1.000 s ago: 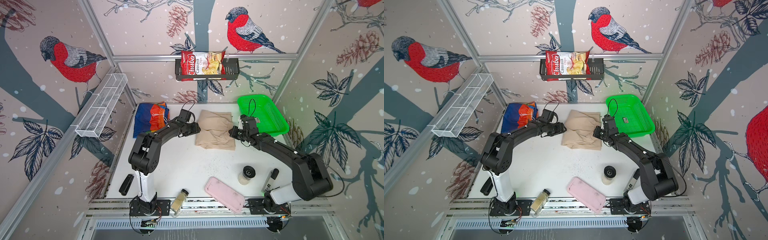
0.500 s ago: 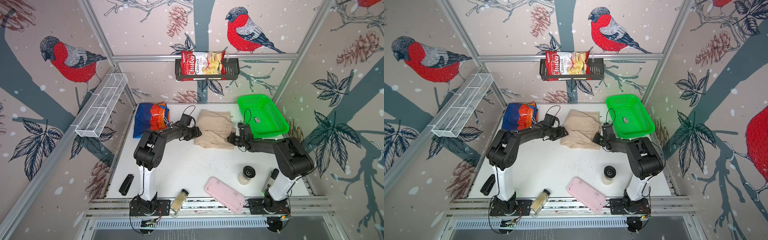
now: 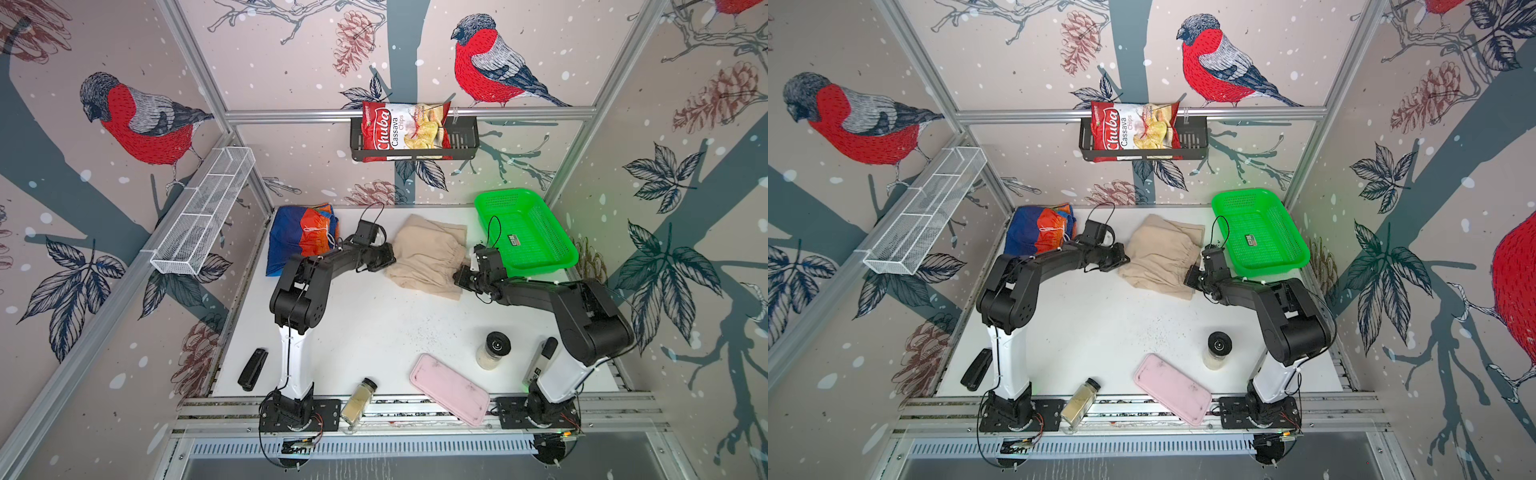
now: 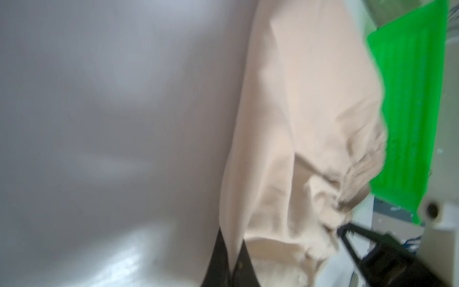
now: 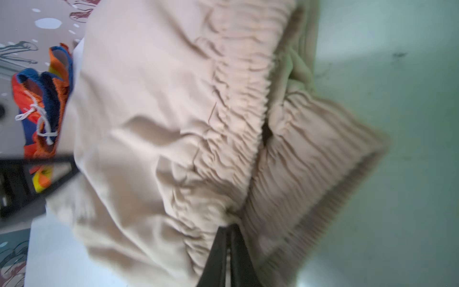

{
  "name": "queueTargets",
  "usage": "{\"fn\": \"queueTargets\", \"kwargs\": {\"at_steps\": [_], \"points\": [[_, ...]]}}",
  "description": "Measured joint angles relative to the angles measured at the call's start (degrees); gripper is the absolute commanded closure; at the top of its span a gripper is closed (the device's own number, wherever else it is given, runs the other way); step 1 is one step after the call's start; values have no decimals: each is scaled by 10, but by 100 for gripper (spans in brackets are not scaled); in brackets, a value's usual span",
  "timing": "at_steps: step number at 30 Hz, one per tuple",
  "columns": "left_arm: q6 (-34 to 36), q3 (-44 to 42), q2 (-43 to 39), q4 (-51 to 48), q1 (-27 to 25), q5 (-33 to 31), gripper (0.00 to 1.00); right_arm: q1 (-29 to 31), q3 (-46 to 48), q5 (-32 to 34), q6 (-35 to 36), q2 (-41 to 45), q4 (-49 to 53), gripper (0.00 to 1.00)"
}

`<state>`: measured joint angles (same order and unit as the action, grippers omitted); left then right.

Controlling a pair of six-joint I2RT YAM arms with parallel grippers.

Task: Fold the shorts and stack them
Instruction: 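Carry the folded beige trousers with the left gripper onto the rainbow shorts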

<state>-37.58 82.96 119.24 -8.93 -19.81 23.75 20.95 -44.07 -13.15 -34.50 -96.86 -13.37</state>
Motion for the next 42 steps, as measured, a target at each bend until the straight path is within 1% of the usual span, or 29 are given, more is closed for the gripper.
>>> {"fn": "queueTargets", "kwargs": {"at_steps": [5,9,15,20,23,28,34,42], "points": [[35,127,28,-81,50,-31,100,-2,17,6,0,52,15,87],[67,242,71,-170,89,-46,100,-5,32,8,0,71,16,87],[111,406,132,-302,128,-70,100,-8,55,7,0,62,11,87],[140,486,136,-385,137,-87,100,-8,65,2,-4,40,1,87],[154,507,129,-414,146,-100,100,-8,65,-4,-7,28,-6,87],[170,511,111,-441,157,-119,100,-8,62,-11,-15,17,-14,87],[177,514,109,-452,159,-119,100,-8,60,-15,-17,17,-16,87],[191,522,109,-457,174,-120,100,-6,60,-15,-17,19,-16,88]]}}
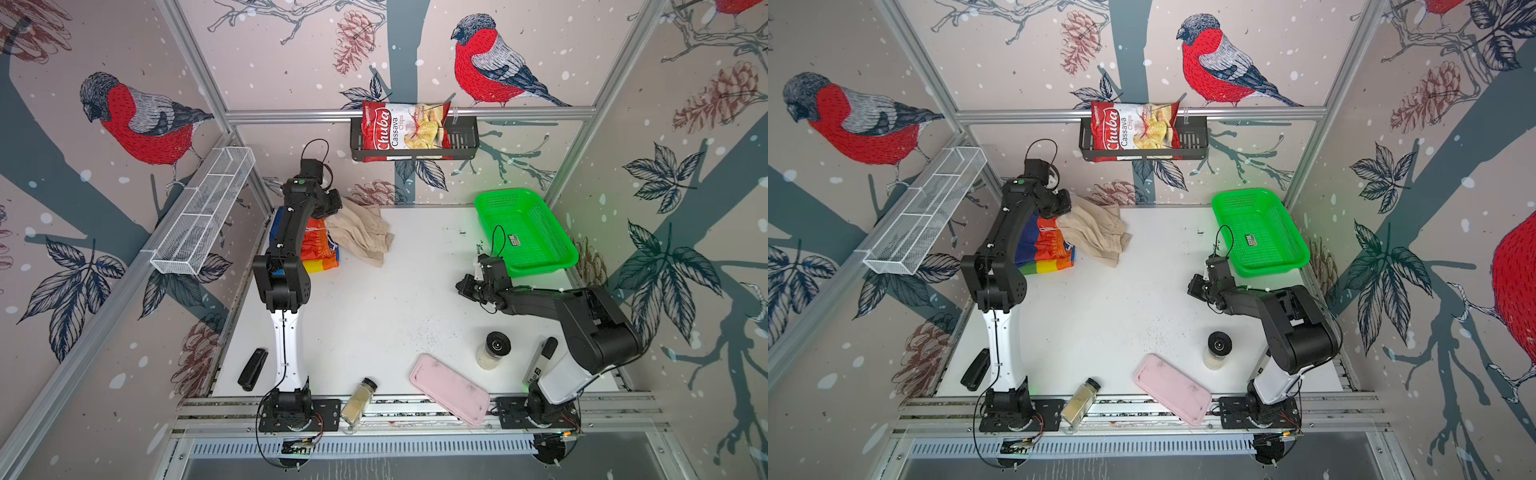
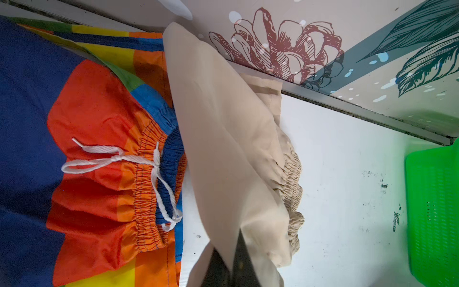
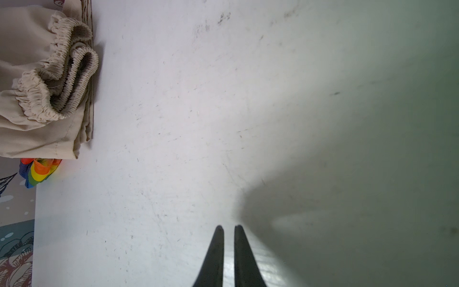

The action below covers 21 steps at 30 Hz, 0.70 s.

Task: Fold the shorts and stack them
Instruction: 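Carry the folded beige trousers with the left gripper onto the rainbow shorts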

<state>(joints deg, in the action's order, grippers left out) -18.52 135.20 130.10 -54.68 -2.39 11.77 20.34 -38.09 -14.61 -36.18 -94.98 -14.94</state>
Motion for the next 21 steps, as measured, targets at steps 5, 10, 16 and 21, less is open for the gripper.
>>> {"fn": "queueTargets", "kwargs": {"at_steps": [5,10,16,21], "points": [[5,9,0,-7,5,2,100,6,-11,0,0,-6,0,88],[8,33,-1,-25,19,1,100,7,-13,0,0,-9,0,88],[25,42,-13,-30,37,2,100,8,-11,0,-1,-17,0,88],[38,54,-16,-36,49,3,100,8,-10,0,-2,-22,-1,88]]}}
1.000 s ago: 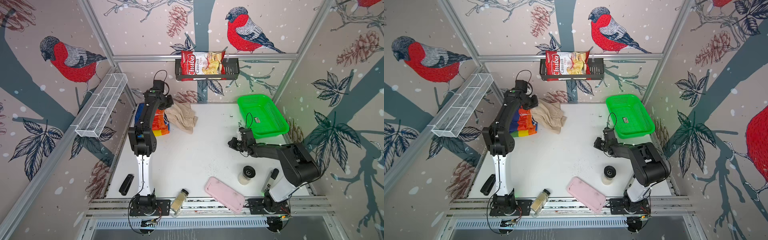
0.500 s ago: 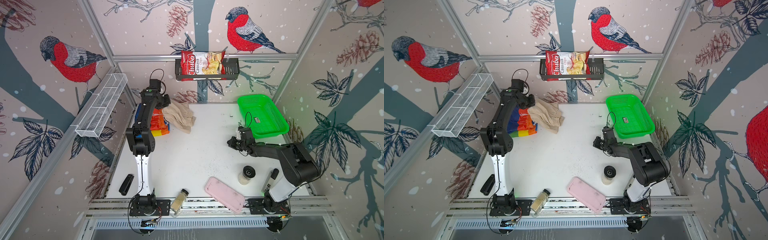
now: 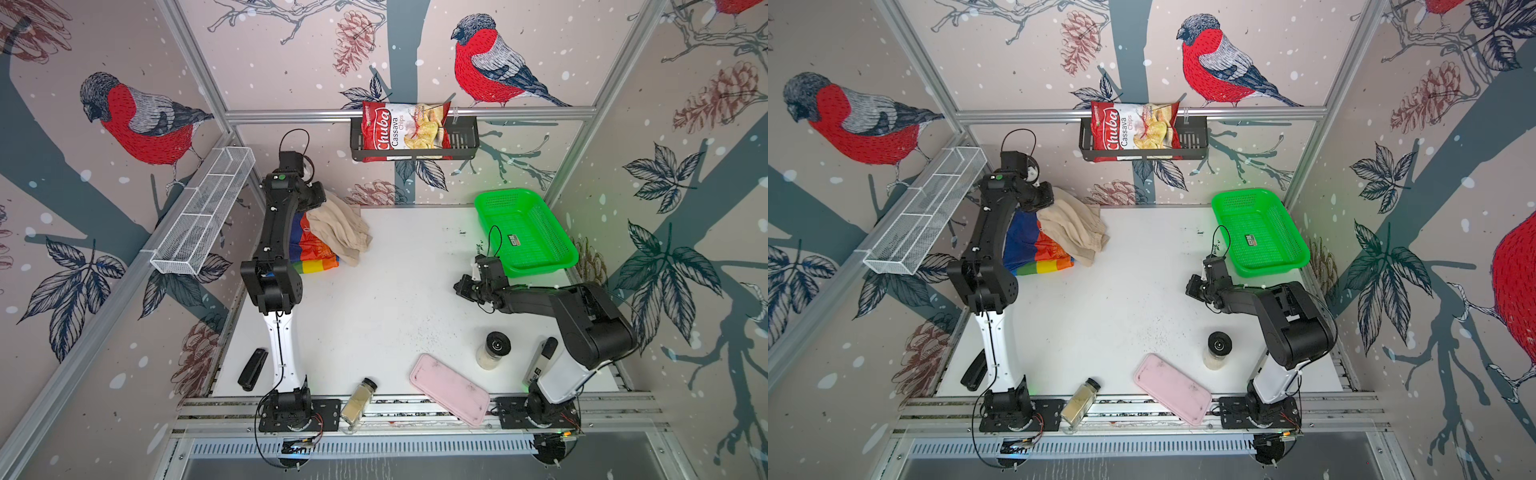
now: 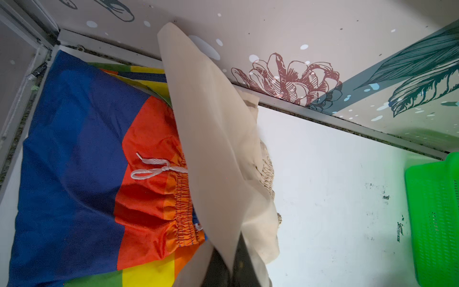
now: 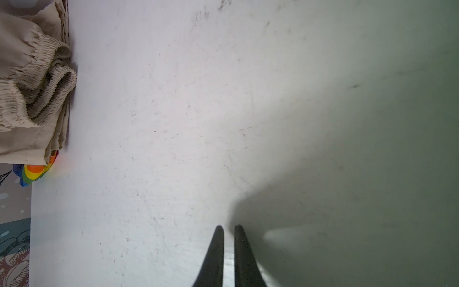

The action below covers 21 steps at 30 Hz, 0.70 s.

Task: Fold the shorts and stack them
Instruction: 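Carry the folded beige trousers with the left gripper onto the rainbow shorts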

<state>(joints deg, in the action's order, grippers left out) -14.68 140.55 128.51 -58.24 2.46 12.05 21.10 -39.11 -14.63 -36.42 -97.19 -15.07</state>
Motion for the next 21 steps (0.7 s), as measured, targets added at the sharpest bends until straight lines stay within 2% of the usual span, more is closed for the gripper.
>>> {"fn": "queueTargets", "kwargs": {"at_steps": [9,15,21], "points": [[16,3,-29,-10,28,12,100,0,1,-2,-2,-10,-24,88],[16,-66,-62,-6,51,-8,100,0,5,-7,-11,-19,-47,88],[15,-157,-75,9,69,-68,100,0,9,-9,-12,-19,-55,88]]}}
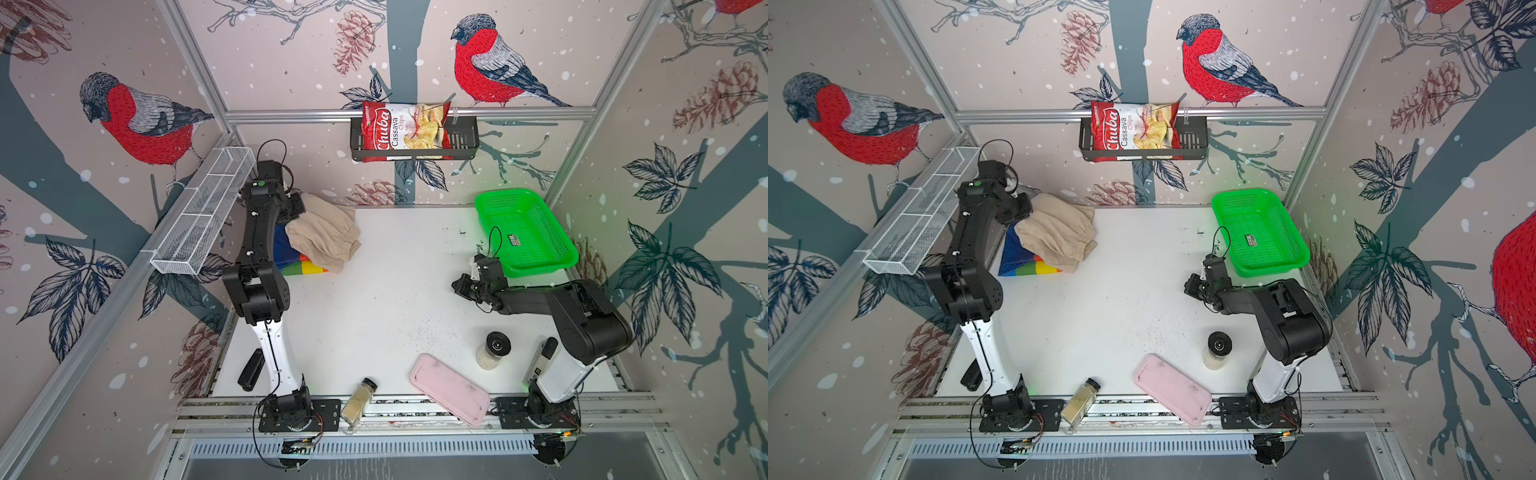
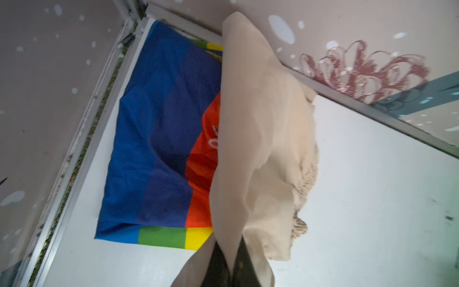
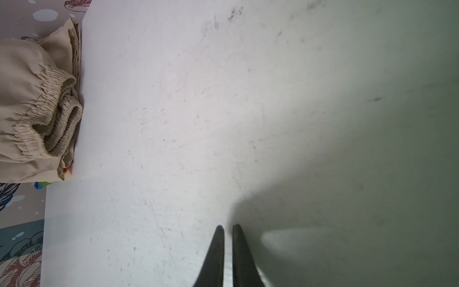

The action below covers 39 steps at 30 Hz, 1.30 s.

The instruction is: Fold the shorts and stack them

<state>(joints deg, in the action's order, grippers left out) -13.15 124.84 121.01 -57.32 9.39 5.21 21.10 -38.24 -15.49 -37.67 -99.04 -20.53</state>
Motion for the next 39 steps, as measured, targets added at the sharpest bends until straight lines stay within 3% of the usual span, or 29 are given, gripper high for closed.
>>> {"fn": "queueTargets", "kwargs": {"at_steps": [4,12,21,28,35,39], "points": [[-2,-66,-12,18,21,-42,100,0,3,0,0,1,-3,88],[-5,-107,16,46,30,-126,100,-2,10,0,0,3,-13,88],[-17,-207,35,93,74,-160,100,-10,26,-4,0,14,-17,88],[-30,-261,40,120,51,-137,100,-13,25,-8,0,14,-17,88],[-35,-335,-8,142,-26,-54,100,-11,21,-10,0,12,-14,88],[-41,-374,-47,148,-37,-6,100,-6,20,-8,-1,18,-6,86]]}}
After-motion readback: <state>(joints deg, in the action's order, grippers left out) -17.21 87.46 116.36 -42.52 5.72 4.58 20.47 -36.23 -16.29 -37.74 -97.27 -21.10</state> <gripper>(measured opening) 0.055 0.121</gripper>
